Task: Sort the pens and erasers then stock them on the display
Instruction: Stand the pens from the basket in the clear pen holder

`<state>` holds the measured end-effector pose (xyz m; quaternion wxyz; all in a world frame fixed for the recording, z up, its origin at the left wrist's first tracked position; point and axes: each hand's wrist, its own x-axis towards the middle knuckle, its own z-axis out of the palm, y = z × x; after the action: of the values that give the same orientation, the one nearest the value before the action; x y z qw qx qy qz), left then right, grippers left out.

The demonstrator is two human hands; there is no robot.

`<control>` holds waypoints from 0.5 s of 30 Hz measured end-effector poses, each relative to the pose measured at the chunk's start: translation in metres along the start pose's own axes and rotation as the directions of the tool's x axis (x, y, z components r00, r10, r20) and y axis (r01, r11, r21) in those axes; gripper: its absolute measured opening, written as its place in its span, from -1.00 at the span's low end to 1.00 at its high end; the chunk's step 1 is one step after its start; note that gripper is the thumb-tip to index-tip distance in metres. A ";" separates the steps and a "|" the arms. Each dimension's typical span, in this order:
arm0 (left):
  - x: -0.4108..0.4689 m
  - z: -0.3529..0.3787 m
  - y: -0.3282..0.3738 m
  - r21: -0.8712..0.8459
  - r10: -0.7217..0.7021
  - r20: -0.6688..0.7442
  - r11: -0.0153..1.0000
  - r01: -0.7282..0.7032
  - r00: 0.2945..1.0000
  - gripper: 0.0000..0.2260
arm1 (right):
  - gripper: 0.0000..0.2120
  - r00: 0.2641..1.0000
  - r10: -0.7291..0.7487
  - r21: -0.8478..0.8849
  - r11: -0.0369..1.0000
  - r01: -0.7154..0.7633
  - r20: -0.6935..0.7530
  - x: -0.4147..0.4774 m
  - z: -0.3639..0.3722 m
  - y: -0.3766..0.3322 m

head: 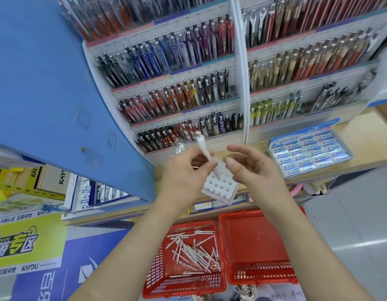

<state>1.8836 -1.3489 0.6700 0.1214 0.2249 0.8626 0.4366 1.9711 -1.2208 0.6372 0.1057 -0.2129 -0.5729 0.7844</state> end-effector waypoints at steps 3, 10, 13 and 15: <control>0.001 -0.003 0.007 -0.356 -0.210 0.099 0.905 0.231 0.973 -0.83 | -0.83 0.986 0.124 -0.108 0.988 -0.111 0.116 0.004 -0.003 0.011; 0.014 -0.028 -0.002 -0.507 -0.219 0.011 0.839 0.194 0.976 -0.87 | -0.91 0.997 0.079 -0.055 0.995 -0.078 0.020 0.011 -0.004 0.026; 0.022 -0.039 -0.006 -0.382 -0.218 -0.002 0.902 0.200 0.976 -0.93 | -0.92 0.998 0.069 -0.124 0.990 -0.069 -0.009 0.016 -0.005 0.032; 0.029 -0.044 -0.008 -0.303 -0.214 -0.061 0.935 0.186 0.975 -0.92 | -0.92 0.993 -0.005 -0.228 0.973 -0.022 -0.118 0.020 -0.008 0.038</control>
<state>1.8388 -1.3694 0.6893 0.1571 0.0948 0.8106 0.5561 1.9598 -1.2181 0.5955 0.1106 -0.2719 -0.6513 0.6998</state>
